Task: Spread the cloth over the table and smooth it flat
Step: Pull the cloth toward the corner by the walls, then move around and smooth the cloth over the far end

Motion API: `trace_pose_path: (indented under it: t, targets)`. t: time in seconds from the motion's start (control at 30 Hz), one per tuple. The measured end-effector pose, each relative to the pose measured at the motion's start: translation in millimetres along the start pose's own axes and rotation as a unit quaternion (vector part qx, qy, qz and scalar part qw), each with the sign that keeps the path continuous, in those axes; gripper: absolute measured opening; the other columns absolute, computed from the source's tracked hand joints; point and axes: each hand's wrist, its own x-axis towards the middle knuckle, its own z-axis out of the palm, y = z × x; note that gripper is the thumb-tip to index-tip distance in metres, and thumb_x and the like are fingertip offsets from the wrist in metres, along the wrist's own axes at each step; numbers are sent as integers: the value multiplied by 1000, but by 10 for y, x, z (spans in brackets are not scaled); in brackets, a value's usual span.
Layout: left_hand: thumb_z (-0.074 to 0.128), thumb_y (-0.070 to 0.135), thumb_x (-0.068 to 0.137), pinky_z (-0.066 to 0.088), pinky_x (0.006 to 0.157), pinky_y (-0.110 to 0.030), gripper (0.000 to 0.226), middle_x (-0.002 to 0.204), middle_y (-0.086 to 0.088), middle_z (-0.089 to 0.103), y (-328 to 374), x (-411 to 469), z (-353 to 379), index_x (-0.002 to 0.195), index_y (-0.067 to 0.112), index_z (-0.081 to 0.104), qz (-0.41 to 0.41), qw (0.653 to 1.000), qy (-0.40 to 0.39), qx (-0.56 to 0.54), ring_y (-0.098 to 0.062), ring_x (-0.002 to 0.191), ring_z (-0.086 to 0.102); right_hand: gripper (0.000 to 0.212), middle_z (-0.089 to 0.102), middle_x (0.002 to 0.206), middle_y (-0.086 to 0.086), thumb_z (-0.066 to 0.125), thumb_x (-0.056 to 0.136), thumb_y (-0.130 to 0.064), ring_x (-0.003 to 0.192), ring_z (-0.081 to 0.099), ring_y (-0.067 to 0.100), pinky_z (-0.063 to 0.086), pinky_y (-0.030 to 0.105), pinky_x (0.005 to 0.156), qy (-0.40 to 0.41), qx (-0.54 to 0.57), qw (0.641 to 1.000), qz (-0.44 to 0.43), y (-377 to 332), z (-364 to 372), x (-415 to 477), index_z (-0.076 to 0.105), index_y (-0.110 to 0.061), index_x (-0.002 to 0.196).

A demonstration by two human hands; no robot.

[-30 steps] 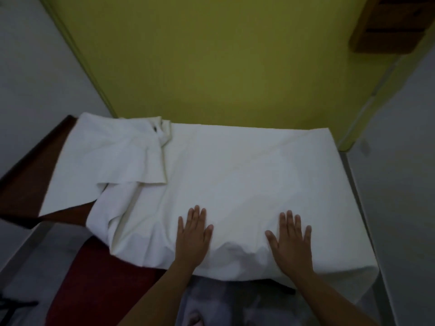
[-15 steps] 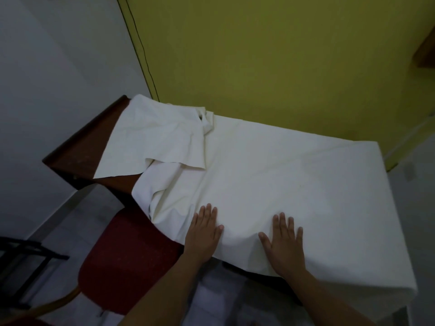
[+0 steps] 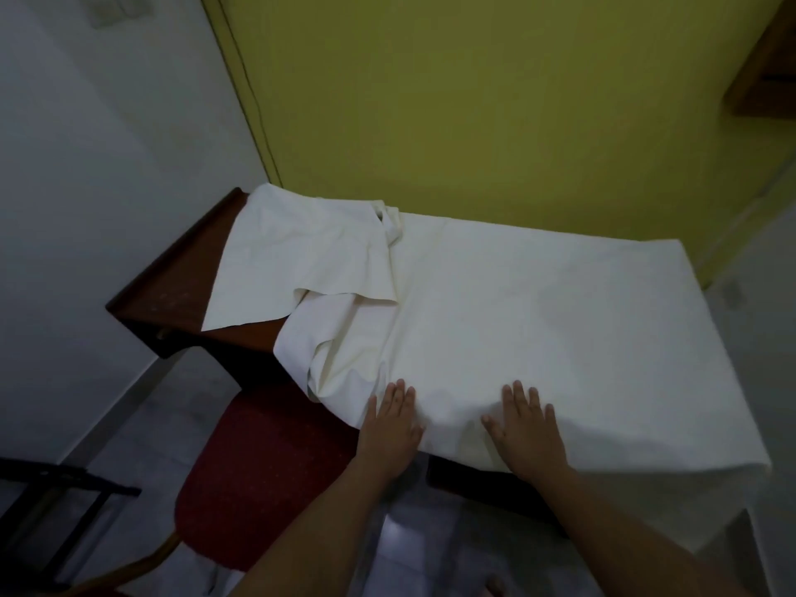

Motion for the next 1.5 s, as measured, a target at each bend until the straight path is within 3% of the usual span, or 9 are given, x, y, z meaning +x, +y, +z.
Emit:
trace_pose_path:
  t: [0.07,0.13,0.33,0.47,0.9,1.07,1.27,1.4,1.5]
  targets:
    - [28,42,101,7,119,-44,63,160,-8,2,-41,-9,61,153,10,11,27,999,-14,21,-22,148,5,69,-5,160,5,17,98,-55,147,-5,25,1,44,118,-1,12,1000,0,-25,25,-79,3,-15,153]
    - [26,42,102,-1,119,-42,64,161,-7,-7,-47,-21,101,154,12,2,42,998,-16,35,-21,148,-5,67,-6,160,4,18,99,-53,147,-7,23,0,43,118,0,18,1000,1,-18,82,-173,3,-16,153]
    - [25,44,102,-1,118,-41,65,161,-9,-2,284,-207,375,153,11,3,116,990,-59,54,-21,149,-3,63,3,161,5,16,99,-49,147,3,23,5,43,117,-21,22,999,42,183,350,-598,10,-15,152]
    - [24,45,102,0,119,-42,65,161,-9,-3,688,-252,509,153,11,3,155,982,-92,52,-21,149,-3,61,8,160,7,25,101,-45,147,6,25,6,43,117,-52,60,993,85,496,515,-918,15,-13,151]
    - [19,45,103,4,119,-46,64,161,-10,2,2501,-263,855,153,9,3,262,934,-219,103,-25,148,0,61,14,159,10,20,98,-43,144,16,29,18,44,115,-78,112,967,216,2160,576,-1649,19,-11,150]
    - [22,44,103,9,118,-45,64,160,-13,6,3269,-227,902,152,7,8,335,906,-229,119,-26,148,6,57,27,154,13,33,99,-40,140,27,30,23,45,111,-45,142,944,294,2785,622,-1972,29,-7,145]
    - [24,43,103,7,118,-47,63,161,-12,2,4056,-58,1011,153,9,6,403,873,-241,135,-27,148,4,58,21,156,12,29,99,-43,143,19,30,20,44,115,-93,187,901,381,3365,757,-2211,27,-9,146]
    - [30,42,101,12,118,-45,64,160,-14,9,4505,168,1118,152,6,12,451,851,-237,124,-27,147,10,54,27,152,13,20,99,-40,139,26,31,25,43,111,-84,168,896,403,3655,676,-2158,34,-10,141]
    - [35,41,100,15,117,-43,65,157,-17,16,4808,418,1149,150,4,18,487,838,-213,124,-28,146,14,52,24,155,10,29,101,-39,140,24,30,25,42,111,-71,169,893,412,3949,578,-2025,31,-9,143]
